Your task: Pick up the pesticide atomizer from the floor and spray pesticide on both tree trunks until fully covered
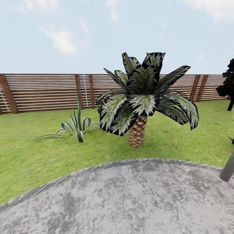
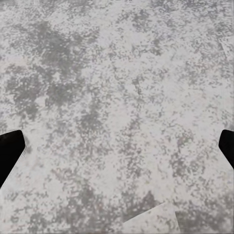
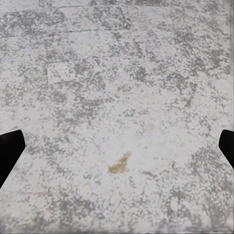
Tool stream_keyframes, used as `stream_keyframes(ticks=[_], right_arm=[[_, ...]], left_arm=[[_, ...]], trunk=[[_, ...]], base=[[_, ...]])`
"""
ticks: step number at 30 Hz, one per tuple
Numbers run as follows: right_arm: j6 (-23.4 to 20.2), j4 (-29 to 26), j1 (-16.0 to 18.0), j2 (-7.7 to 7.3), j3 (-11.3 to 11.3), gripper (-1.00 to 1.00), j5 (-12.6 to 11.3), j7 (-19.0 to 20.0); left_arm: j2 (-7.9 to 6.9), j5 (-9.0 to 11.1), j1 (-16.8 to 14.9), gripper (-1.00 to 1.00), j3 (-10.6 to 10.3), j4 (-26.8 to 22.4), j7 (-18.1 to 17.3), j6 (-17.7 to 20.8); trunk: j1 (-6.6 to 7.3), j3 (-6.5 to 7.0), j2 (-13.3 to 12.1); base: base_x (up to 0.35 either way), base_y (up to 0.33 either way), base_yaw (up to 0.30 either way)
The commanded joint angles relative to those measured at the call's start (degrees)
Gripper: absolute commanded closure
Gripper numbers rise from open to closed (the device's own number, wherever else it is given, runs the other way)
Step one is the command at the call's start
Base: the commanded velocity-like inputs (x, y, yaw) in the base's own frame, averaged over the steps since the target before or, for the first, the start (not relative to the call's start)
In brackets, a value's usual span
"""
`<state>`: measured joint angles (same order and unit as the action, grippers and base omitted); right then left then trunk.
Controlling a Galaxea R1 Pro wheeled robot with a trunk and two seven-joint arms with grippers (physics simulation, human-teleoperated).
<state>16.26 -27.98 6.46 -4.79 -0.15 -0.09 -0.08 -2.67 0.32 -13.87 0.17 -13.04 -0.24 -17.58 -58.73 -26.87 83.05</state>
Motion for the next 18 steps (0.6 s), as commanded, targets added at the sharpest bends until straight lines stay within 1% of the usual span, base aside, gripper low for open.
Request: stream_keyframes(ticks=[1, 5, 9, 12, 15, 18], right_arm=[[0.18, 0.04, 0.04, -0.01, -0.02, -1.00, -0.01, -0.01], [0.18, 0.04, 0.04, -0.02, -0.04, -1.00, -0.03, -0.01], [0.18, 0.04, 0.04, 0.00, -0.10, -1.00, -0.05, -0.01], [0.18, 0.04, 0.04, -0.01, -0.11, -1.00, -0.06, -0.01], [0.18, 0.04, 0.04, 0.01, -0.11, -1.00, -0.07, -0.01], [0.18, 0.04, 0.04, 0.01, -0.12, -1.00, -0.07, -0.01]], left_arm=[[-0.02, 0.03, -0.02, -1.00, 0.01, 0.03, -0.03, -0.18], [-0.04, 0.45, -0.02, -1.00, 0.04, 0.03, -0.03, -0.18], [-0.05, 2.09, -0.02, -1.00, 0.02, 0.03, -0.03, -0.18], [-0.06, 2.59, -0.02, -1.00, -0.02, 0.03, -0.03, -0.18], [-0.04, 2.80, -0.02, -1.00, -0.06, 0.01, -0.03, -0.19], [0.10, 2.77, -0.02, -1.00, -0.31, -0.04, -0.06, -0.22]], trunk=[[0.01, -0.06, 0.03], [0.01, -0.06, 0.03], [0.01, -0.06, 0.03], [0.01, -0.06, 0.03], [0.01, -0.06, 0.03], [0.01, -0.06, 0.03]], base=[[-0.019, 0.328, -0.276], [-0.008, 0.331, -0.285], [-0.002, 0.333, -0.290], [-0.001, 0.329, -0.291], [0.000, 0.197, -0.291], [0.000, 0.059, -0.291]])
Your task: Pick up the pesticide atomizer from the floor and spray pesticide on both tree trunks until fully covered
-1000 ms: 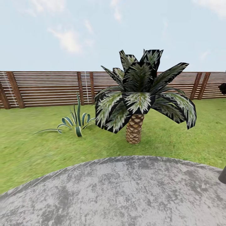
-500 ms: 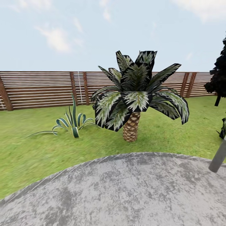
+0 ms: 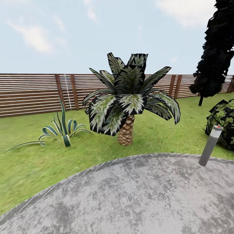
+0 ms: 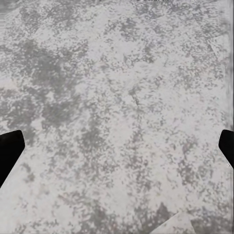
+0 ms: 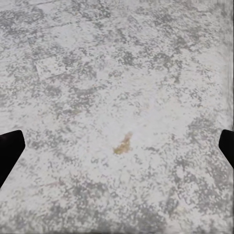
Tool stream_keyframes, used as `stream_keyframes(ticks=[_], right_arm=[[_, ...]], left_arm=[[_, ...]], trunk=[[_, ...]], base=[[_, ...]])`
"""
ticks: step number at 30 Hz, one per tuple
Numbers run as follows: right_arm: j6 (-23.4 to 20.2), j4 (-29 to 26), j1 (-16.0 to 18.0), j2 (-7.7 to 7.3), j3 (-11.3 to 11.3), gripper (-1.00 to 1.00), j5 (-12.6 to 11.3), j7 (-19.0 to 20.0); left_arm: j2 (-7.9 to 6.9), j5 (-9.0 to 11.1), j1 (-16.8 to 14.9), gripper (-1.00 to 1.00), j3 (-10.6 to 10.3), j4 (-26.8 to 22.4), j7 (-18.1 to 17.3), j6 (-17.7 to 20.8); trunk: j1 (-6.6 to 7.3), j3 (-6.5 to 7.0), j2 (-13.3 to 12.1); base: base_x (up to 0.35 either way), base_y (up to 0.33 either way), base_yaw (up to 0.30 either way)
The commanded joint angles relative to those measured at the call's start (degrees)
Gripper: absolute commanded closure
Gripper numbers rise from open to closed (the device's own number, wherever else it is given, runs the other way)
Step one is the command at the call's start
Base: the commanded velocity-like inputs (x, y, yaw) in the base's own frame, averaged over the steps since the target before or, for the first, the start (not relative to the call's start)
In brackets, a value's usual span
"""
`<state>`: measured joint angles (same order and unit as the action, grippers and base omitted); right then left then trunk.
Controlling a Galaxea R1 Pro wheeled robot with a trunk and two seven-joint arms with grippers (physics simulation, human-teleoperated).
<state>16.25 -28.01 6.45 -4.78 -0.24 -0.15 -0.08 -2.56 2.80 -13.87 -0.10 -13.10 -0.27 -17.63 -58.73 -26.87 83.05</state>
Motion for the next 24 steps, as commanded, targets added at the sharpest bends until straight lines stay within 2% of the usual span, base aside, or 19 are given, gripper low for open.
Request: stream_keyframes(ticks=[1, 12, 24], right_arm=[[0.19, 0.06, 0.05, 0.00, -0.02, -1.00, -0.02, -0.01], [0.19, 0.06, 0.05, 0.00, -0.02, -1.00, -0.02, -0.01], [0.19, 0.06, 0.05, -0.01, 0.06, -1.00, -0.02, -0.01]], left_arm=[[0.03, 0.25, -0.02, -1.00, -0.08, 0.02, -0.04, -0.19], [0.10, 0.26, -0.02, -1.00, -0.16, 0.01, -0.08, -0.22], [0.01, 0.36, -0.02, -1.00, -0.08, 0.07, -0.05, -0.21]], trunk=[[0.00, -0.06, 0.03], [0.00, -0.06, 0.03], [-2.63, -2.21, 4.84]], base=[[0.000, 0.018, -0.292], [0.000, 0.002, -0.292], [0.000, 0.000, -0.292]])
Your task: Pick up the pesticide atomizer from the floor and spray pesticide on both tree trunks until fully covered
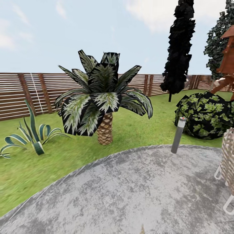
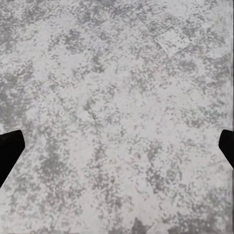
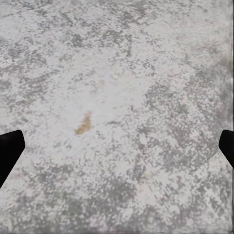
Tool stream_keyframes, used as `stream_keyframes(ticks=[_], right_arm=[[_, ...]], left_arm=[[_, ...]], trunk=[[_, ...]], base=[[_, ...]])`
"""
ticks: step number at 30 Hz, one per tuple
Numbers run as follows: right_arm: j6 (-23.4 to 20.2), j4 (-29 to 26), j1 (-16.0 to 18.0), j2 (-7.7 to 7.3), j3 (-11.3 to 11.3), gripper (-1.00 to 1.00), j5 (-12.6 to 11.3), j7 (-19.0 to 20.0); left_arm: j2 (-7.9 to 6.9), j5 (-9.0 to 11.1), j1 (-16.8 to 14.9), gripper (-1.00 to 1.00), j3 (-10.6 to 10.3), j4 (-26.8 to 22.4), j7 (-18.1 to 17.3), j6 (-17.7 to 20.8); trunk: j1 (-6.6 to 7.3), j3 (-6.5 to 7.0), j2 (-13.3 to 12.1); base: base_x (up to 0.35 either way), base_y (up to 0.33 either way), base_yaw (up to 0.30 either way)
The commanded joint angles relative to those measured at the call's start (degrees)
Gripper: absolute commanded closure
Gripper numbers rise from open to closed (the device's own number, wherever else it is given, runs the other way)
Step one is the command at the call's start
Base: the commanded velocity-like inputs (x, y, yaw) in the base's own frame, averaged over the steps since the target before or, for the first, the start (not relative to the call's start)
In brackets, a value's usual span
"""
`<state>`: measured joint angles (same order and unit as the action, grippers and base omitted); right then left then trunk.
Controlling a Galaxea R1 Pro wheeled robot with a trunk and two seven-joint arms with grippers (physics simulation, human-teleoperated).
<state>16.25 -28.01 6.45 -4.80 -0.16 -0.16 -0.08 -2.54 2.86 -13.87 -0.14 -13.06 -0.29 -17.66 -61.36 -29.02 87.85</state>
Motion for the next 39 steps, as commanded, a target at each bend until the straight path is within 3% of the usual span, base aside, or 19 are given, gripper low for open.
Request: stream_keyframes(ticks=[1, 19, 39], right_arm=[[0.19, 0.06, 0.05, 0.02, -0.01, -1.00, -0.02, -0.01], [0.19, 0.06, 0.05, 0.04, -0.01, -1.00, -0.02, -0.01], [0.19, 0.06, 0.05, 0.02, -0.01, -1.00, -0.02, -0.01]], left_arm=[[-0.01, 0.30, -0.02, -1.00, -0.04, 0.02, -0.03, -0.17], [-0.01, 0.30, -0.02, -1.00, 0.05, 0.03, 0.01, -0.16], [-0.10, 0.22, -0.04, -1.00, 0.05, 0.05, 0.02, -0.16]], trunk=[[-0.22, -0.24, 0.44], [-4.17, -3.54, 7.66], [-8.57, -8.17, 15.68]], base=[[0.000, 0.000, -0.292], [0.000, 0.000, -0.291], [0.000, 0.000, -0.268]])
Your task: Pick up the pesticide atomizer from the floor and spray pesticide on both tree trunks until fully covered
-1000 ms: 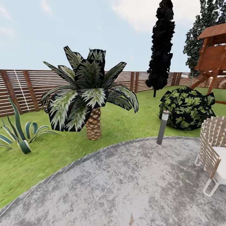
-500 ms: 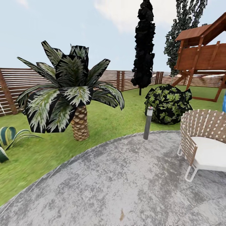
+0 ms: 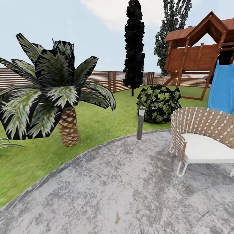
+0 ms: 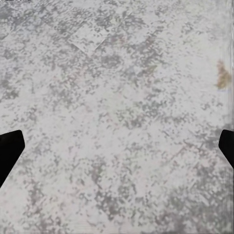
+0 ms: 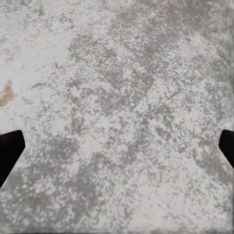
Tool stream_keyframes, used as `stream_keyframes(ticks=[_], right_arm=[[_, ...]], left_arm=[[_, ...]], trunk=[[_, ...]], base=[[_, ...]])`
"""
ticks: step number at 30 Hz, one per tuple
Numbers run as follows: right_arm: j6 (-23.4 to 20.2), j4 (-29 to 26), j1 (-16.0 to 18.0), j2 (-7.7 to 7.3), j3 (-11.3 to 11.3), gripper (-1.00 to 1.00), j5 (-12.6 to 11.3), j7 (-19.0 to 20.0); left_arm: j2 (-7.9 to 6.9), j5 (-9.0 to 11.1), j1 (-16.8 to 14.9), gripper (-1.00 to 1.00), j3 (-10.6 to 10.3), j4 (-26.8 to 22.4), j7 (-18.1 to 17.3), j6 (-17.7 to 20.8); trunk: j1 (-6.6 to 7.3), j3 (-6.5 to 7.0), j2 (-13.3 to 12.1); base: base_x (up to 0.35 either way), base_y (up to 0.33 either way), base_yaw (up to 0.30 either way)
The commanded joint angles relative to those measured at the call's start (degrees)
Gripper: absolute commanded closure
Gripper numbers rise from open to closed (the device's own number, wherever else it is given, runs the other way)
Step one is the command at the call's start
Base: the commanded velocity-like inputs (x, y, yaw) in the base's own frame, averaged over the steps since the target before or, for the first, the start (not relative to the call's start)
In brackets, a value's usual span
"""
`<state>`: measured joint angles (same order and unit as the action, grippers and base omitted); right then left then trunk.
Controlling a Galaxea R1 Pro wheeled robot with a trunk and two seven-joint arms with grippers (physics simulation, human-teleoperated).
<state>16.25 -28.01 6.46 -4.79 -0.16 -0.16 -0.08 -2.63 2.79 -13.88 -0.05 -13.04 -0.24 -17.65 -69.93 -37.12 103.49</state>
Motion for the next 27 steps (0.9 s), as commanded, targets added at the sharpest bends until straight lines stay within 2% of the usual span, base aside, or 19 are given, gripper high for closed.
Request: stream_keyframes(ticks=[1, 27], right_arm=[[0.19, 0.06, 0.05, 0.00, -0.01, -1.00, -0.02, -0.01], [0.19, 0.06, 0.05, 0.02, -0.01, -1.00, -0.02, -0.01]], left_arm=[[-0.01, 0.29, -0.05, -1.00, -0.03, 0.03, -0.03, -0.18], [-0.01, 0.29, 0.00, -1.00, -0.03, 0.03, -0.03, -0.19]], trunk=[[-0.22, -0.30, 0.44], [-5.93, -6.43, 10.87]], base=[[0.000, 0.000, -0.259], [0.000, 0.000, -0.258]])
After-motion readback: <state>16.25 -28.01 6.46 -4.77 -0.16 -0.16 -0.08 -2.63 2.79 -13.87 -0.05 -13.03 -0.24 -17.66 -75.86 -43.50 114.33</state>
